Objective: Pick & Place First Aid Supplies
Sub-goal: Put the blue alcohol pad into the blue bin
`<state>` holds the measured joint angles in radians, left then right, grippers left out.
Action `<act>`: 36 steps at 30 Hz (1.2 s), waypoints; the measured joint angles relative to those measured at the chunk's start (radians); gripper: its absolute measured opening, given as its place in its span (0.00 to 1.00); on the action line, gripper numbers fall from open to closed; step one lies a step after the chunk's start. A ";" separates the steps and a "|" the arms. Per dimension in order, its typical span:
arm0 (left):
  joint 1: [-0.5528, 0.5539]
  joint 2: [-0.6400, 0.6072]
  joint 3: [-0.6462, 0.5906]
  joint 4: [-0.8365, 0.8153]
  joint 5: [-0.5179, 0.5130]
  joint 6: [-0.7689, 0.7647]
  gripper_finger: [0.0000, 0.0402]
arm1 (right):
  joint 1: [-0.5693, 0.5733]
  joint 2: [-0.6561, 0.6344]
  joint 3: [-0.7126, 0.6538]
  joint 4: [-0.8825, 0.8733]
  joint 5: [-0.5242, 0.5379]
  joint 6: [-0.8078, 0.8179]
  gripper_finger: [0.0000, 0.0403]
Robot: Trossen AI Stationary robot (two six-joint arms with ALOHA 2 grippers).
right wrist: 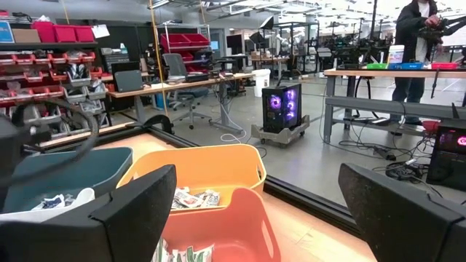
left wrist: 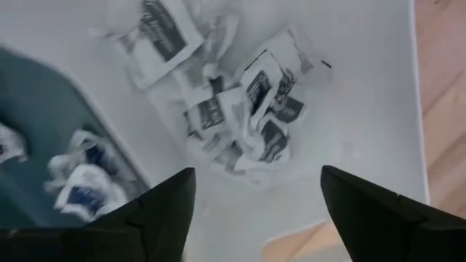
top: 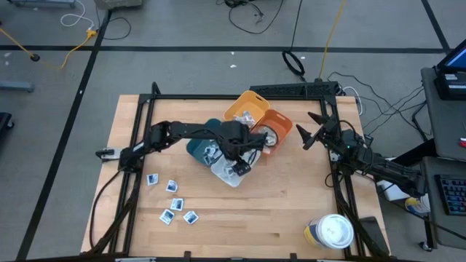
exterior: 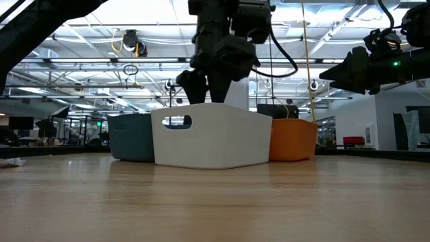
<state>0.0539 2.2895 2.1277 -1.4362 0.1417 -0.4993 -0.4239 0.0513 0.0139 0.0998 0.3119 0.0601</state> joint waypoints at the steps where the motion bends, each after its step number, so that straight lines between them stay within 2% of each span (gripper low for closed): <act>1: 0.003 -0.010 0.000 -0.008 0.000 0.000 0.75 | 0.000 0.000 0.000 0.000 0.000 0.000 0.94; 8: 0.013 -0.059 -0.002 -0.029 -0.009 0.028 0.74 | 0.000 0.000 0.000 0.000 0.000 0.000 0.94; 12: 0.005 -0.126 -0.090 -0.006 -0.012 0.025 0.72 | 0.000 0.000 0.000 0.000 0.000 0.000 0.94; 23: -0.074 -0.484 -0.618 0.213 -0.012 -0.153 0.70 | 0.000 0.002 0.000 0.000 0.000 0.000 0.94; 30: -0.164 -0.708 -0.915 0.236 -0.012 -0.313 0.70 | 0.000 0.002 0.000 0.000 0.000 0.000 0.94; 36: -0.242 -0.852 -1.097 0.236 -0.011 -0.485 0.68 | 0.000 0.002 0.000 0.000 0.000 0.000 0.94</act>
<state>-0.1881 1.4371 1.0309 -1.2003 0.1310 -0.9848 -0.4240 0.0528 0.0141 0.0998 0.3119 0.0601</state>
